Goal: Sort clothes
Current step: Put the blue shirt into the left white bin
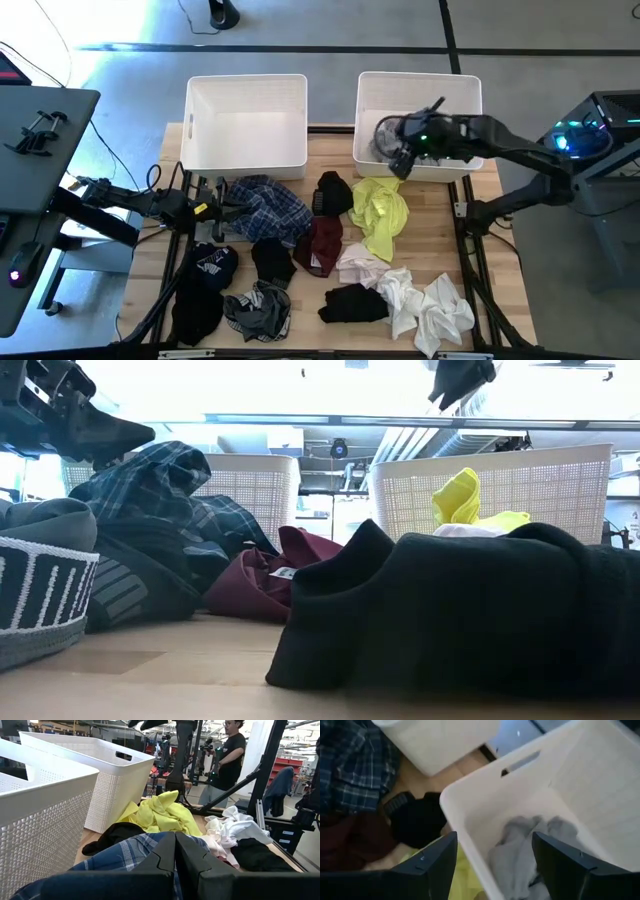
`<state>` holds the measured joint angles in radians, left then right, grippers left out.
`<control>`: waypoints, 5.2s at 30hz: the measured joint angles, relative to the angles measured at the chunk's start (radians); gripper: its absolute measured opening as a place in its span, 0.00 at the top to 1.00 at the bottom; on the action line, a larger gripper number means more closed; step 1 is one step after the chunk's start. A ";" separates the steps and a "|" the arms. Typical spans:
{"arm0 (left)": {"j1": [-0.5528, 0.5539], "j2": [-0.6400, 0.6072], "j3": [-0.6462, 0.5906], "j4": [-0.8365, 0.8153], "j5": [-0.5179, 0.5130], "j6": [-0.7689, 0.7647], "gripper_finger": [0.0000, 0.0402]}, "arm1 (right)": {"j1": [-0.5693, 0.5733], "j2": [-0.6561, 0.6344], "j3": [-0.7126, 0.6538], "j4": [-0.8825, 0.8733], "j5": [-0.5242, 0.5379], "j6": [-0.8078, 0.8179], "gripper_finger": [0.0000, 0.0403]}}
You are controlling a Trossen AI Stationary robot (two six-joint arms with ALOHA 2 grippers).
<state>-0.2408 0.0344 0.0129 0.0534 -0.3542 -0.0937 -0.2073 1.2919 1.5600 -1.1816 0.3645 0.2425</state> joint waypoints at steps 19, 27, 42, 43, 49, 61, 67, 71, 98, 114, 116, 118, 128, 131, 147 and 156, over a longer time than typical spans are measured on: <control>0.000 0.000 0.000 0.000 0.000 0.000 1.00 | 0.528 -0.018 -0.067 -0.013 0.280 0.355 0.40; 0.000 0.000 0.000 0.000 0.000 0.000 1.00 | 0.753 -0.017 -0.390 0.268 0.480 0.376 0.40; -0.004 0.000 0.000 0.335 0.093 -0.100 1.00 | 0.737 -0.017 -0.924 1.541 0.517 -0.066 0.40; -0.008 0.005 0.000 0.377 0.160 -0.074 1.00 | 0.737 -0.017 -0.943 1.605 0.514 -0.102 0.40; -0.083 0.148 0.006 0.632 0.291 0.053 1.00 | 0.747 -0.017 -0.984 1.743 0.461 -0.209 0.40; -0.193 0.674 0.446 0.070 -0.070 0.150 1.00 | 0.747 -0.017 -0.984 1.740 0.447 -0.127 0.40; -0.192 0.833 0.636 -0.155 -0.075 0.124 0.99 | 0.747 0.009 -0.984 1.740 0.447 -0.082 0.40; -0.192 0.909 0.790 -0.441 -0.131 0.025 0.91 | 0.747 0.045 -0.984 1.740 0.447 -0.043 0.40; -0.040 1.294 0.768 -0.829 -0.258 -0.321 0.33 | 0.718 0.137 -0.985 1.838 0.444 -0.014 0.40; 0.041 1.481 0.689 -0.570 -0.009 -0.301 0.96 | 0.716 0.137 -0.985 1.855 0.424 -0.015 0.40; 0.042 1.464 0.712 -0.592 0.006 -0.304 0.96 | 0.716 0.137 -0.985 1.860 0.424 -0.015 0.40; 0.041 1.438 0.749 -0.650 0.001 -0.304 0.96 | 0.716 0.137 -0.985 1.862 0.424 -0.015 0.40; 0.001 1.210 1.020 -0.773 -0.169 -0.175 0.99 | 0.716 0.137 -0.984 1.870 0.425 -0.015 0.40; -0.016 1.160 1.103 -0.761 -0.252 -0.090 1.00 | 0.716 0.137 -0.984 1.875 0.425 -0.023 0.40; 0.077 1.108 1.533 -0.503 -0.623 0.828 1.00 | 0.698 0.137 -0.984 1.875 0.427 -0.023 0.40; 0.399 1.087 1.440 -0.642 -0.541 0.784 1.00 | 0.698 0.137 -0.984 1.875 0.427 -0.017 0.40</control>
<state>0.1577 1.1210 1.4532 -0.5890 -0.8956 0.6906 0.4904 1.4288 0.5758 0.6930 0.7911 0.2252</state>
